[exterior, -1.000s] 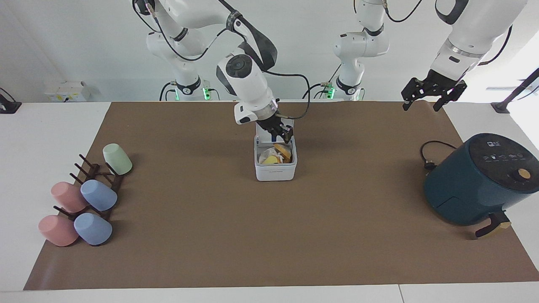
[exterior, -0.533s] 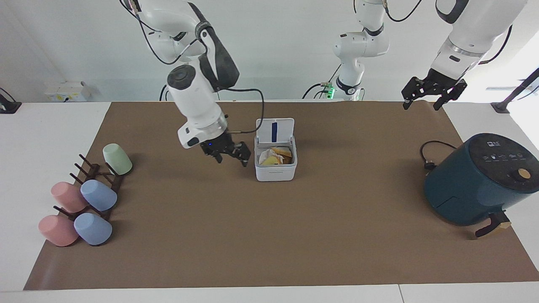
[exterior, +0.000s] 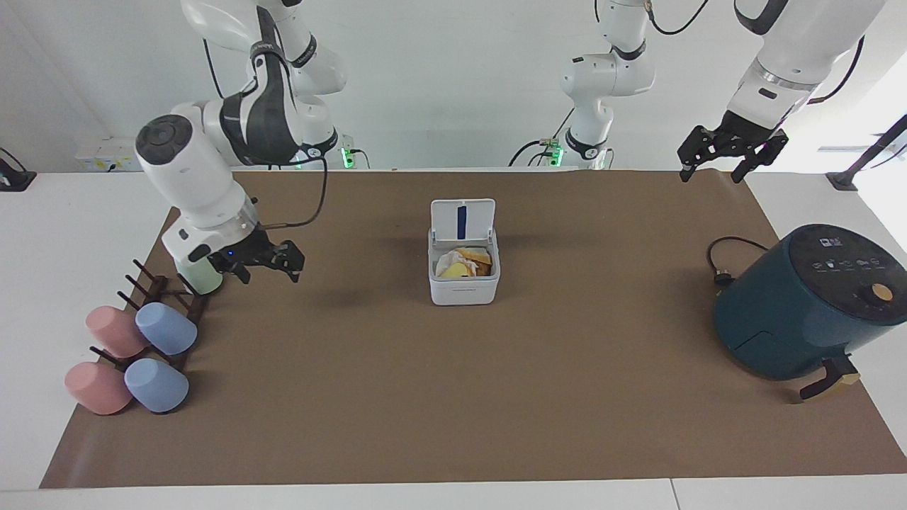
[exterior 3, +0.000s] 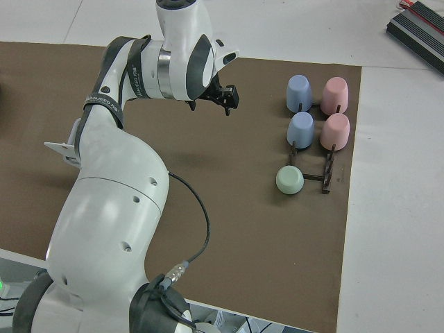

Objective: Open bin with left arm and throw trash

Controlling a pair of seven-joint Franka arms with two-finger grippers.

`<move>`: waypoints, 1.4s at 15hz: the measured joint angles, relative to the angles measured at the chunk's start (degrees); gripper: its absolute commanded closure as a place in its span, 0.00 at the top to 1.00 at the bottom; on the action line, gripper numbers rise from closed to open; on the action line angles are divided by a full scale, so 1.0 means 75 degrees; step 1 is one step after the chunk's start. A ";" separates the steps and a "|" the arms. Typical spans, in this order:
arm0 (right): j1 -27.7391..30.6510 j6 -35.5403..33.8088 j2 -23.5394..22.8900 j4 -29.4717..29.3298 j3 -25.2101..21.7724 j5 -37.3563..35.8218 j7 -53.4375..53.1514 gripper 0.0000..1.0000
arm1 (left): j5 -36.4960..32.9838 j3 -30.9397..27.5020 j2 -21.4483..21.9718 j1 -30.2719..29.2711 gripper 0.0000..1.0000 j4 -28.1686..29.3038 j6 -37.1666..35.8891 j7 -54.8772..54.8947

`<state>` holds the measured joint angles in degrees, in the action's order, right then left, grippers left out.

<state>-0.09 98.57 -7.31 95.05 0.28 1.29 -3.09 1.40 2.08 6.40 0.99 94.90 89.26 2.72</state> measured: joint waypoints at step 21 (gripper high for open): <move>0.0164 -0.1131 0.0732 -0.0391 -0.0352 -0.0043 0.0440 1.00 | 0.0000 -0.0005 -0.0361 -0.0002 1.00 -0.0358 0.0021 -0.0001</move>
